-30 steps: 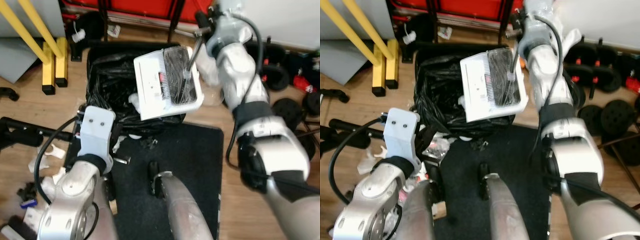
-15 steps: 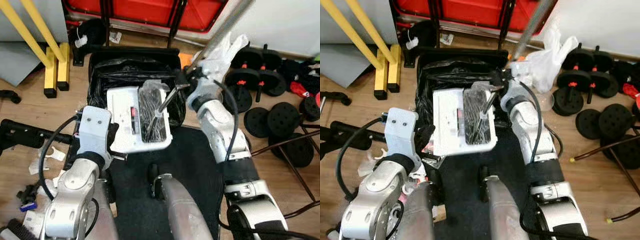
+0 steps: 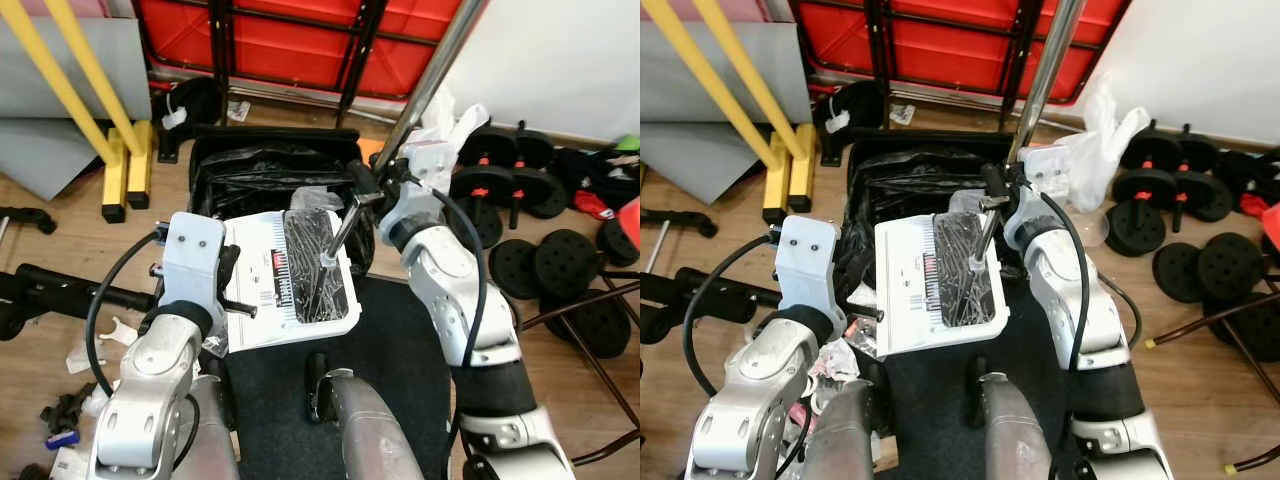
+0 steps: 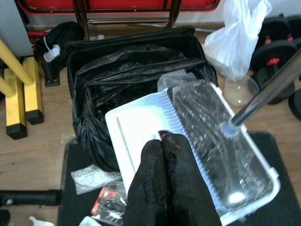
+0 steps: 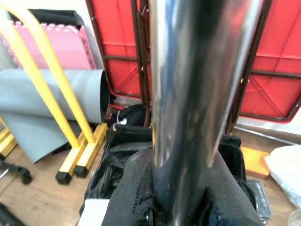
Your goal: Sweep floor
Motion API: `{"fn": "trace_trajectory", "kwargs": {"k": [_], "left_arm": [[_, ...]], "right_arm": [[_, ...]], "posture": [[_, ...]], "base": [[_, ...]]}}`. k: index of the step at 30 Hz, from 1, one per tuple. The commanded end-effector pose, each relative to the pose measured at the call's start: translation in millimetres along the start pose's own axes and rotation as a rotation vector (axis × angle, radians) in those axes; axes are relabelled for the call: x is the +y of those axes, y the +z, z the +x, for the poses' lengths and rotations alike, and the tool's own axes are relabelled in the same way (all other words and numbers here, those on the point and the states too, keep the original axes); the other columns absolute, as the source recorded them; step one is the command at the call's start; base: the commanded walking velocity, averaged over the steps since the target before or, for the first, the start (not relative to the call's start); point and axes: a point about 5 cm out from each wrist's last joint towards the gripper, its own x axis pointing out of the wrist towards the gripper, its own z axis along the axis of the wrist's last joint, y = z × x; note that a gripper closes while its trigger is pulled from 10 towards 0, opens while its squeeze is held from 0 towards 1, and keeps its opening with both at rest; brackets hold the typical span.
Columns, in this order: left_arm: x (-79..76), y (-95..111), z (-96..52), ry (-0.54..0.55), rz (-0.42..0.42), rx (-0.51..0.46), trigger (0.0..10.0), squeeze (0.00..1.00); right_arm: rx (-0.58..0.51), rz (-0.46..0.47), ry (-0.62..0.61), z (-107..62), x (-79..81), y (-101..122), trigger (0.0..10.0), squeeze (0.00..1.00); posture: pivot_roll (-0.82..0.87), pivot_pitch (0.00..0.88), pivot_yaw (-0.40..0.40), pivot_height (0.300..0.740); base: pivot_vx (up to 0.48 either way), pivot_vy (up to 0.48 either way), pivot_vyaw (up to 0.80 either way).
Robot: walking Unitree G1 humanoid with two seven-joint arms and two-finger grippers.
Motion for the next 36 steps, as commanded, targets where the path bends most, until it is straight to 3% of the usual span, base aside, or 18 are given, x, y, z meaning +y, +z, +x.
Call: {"fn": "trace_trajectory", "kwargs": {"k": [1,7,8,15,21,25,36], "left_arm": [[-1.9,-7,0.0,0.025,-0.004,0.018,10.0,0.0],[-7.3,-9,0.0,-0.027,-0.027,0.017,10.0,0.0],[-10.4,-13,-0.7,-0.046,-0.031,0.029,10.0,0.0],[-10.8,-14,2.0,-0.033,-0.052,0.015,10.0,0.0],[-15.8,-16,2.7,-0.108,-0.021,0.018,10.0,0.0],[-12.9,-21,-0.6,-0.069,-0.024,0.029,10.0,0.0],[-17.2,-31,-5.5,-0.097,-0.035,0.058,10.0,0.0]], "right_arm": [[-0.011,-0.022,-0.012,-6.7,-1.9,0,10.0,0.0],[0.037,-0.11,-0.022,-19.9,-9.9,-17,10.0,0.0],[0.066,-0.141,-0.04,-30.5,-15.9,-24,10.0,0.0],[0.102,-0.156,-0.069,-43.0,-23.0,-31,10.0,0.0],[0.123,-0.168,-0.089,-52.9,-26.5,-37,10.0,0.0],[0.148,-0.164,-0.112,-71.3,-32.8,-43,10.0,0.0],[0.195,-0.157,-0.104,-85.6,-30.0,-52,10.0,0.0]], "posture": [[-0.08,0.254,-0.155,0.74],[-0.08,0.221,-0.156,0.74],[-0.08,0.211,-0.155,0.74],[-0.09,0.199,-0.143,0.74],[-0.09,0.177,-0.132,0.74],[-0.09,0.174,-0.137,0.74],[-0.1,0.169,-0.13,0.74]], "base": [[0.0,0.0,0.0],[0.0,0.0,0.0],[0.472,0.0,0.0],[0.135,0.0,0.0],[0.405,0.0,0.0],[0.0,0.0,0.0],[0.15,0.0,0.0]]}}
